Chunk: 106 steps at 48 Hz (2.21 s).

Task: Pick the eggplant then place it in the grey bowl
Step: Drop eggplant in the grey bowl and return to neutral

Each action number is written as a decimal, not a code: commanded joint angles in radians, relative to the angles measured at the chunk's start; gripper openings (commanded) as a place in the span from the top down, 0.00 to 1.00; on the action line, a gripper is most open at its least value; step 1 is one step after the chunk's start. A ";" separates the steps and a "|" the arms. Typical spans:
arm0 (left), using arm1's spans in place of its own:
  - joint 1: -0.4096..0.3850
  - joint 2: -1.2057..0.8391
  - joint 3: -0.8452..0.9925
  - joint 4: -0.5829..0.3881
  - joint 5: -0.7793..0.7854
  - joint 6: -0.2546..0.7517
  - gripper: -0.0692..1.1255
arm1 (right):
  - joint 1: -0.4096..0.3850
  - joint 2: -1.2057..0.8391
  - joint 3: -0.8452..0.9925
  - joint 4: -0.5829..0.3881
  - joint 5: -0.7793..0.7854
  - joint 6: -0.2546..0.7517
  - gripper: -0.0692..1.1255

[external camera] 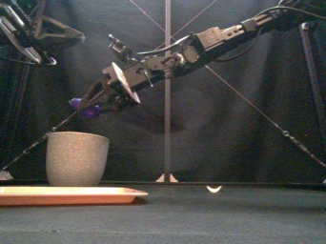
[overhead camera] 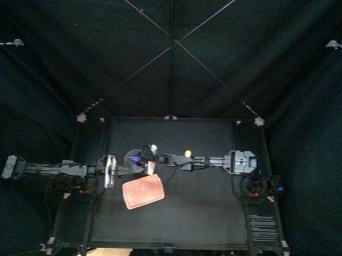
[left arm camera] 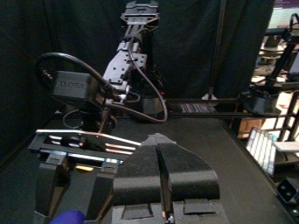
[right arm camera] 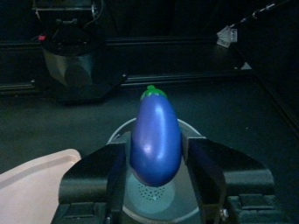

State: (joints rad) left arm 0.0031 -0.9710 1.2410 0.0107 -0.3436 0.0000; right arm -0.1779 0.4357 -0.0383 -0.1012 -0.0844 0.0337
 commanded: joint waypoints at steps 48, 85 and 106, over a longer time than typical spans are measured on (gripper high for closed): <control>0.005 -0.005 -0.002 -0.002 -0.009 0.000 0.96 | 0.080 -0.658 0.600 0.008 -0.156 0.005 0.08; 0.006 -0.023 0.003 0.000 -0.038 0.002 0.96 | 0.155 -1.267 1.080 0.011 -0.273 0.005 0.08; 0.008 -0.023 0.009 0.000 -0.038 0.003 0.96 | 0.146 -1.358 1.166 0.008 -0.272 0.006 0.08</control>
State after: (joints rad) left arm 0.0092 -0.9971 1.2625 0.0092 -0.3728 0.0000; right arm -0.0307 -0.9265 1.1321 -0.0951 -0.3497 0.0383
